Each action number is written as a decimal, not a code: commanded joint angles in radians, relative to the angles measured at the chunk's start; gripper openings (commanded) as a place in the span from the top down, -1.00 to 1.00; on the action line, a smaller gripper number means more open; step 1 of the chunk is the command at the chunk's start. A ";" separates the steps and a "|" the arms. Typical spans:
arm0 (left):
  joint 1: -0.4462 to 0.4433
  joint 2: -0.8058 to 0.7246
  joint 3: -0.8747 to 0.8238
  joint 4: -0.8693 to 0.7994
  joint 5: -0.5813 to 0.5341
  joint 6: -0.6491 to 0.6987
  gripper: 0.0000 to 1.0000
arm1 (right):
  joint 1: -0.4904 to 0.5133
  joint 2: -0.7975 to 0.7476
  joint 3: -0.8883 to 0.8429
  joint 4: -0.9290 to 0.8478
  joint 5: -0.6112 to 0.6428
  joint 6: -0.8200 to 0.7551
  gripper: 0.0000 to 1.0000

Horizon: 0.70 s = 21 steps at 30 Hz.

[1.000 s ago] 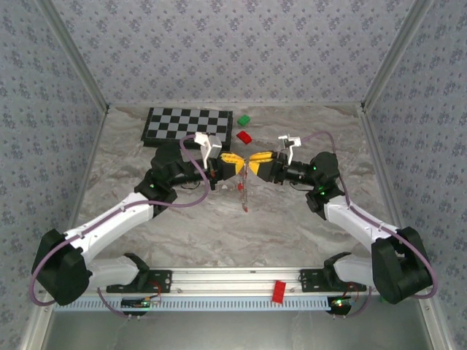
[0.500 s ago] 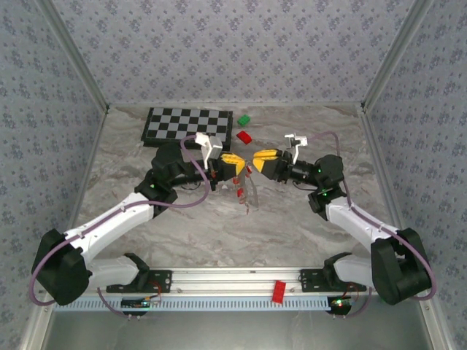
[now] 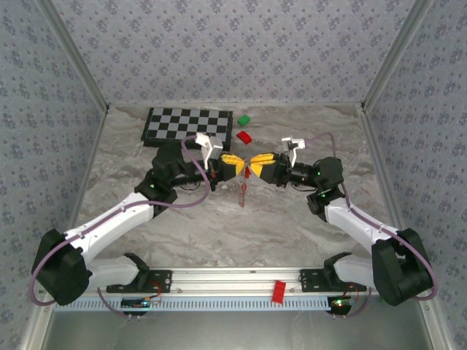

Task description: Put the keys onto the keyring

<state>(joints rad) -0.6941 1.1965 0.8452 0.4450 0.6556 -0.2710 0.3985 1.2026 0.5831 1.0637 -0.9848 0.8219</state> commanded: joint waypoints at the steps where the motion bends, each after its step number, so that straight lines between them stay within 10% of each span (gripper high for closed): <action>1: -0.008 -0.018 0.031 0.037 -0.006 0.018 1.00 | 0.006 0.005 0.029 0.000 -0.025 -0.020 0.43; 12: -0.007 -0.021 0.031 0.044 -0.011 0.012 1.00 | 0.016 0.012 0.038 -0.029 -0.046 -0.041 1.00; 21: -0.007 -0.024 0.012 0.121 -0.035 -0.029 1.00 | 0.028 0.019 0.031 -0.106 -0.063 -0.093 1.00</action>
<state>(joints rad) -0.6960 1.1965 0.8448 0.4591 0.6376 -0.2806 0.4149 1.2137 0.5900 0.9878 -1.0111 0.7650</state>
